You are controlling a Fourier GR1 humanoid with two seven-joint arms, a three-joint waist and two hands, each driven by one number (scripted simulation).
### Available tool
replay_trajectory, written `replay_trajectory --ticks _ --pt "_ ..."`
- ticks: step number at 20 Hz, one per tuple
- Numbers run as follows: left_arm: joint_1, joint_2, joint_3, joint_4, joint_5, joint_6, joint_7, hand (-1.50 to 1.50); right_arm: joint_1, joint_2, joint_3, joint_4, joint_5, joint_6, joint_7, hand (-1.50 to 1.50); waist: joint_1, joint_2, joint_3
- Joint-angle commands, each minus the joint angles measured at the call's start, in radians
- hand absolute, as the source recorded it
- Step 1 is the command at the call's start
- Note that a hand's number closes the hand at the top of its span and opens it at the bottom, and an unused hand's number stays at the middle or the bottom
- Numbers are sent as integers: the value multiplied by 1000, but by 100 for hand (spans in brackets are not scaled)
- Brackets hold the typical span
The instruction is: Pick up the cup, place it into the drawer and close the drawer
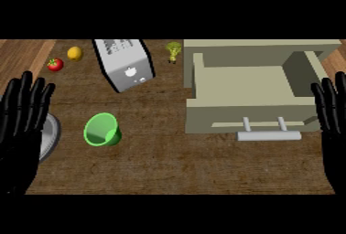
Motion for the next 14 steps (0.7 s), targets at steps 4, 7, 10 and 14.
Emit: replay_trajectory --ticks 4,7,10,14 --pt "-62 -105 -47 148 -184 145 -82 -150 77 59 109 -44 53 -3 4 -150 3 3 -14" --pt "-57 -144 -61 130 -46 277 10 -150 -17 11 39 37 -108 75 81 -150 10 6 -14" --pt "-147 -146 -104 168 -78 360 46 -150 -4 27 60 -2 -122 74 119 -150 5 3 -14" --pt "-135 -147 -87 159 -70 337 41 -150 -76 18 16 54 -131 77 149 -150 12 2 -14"
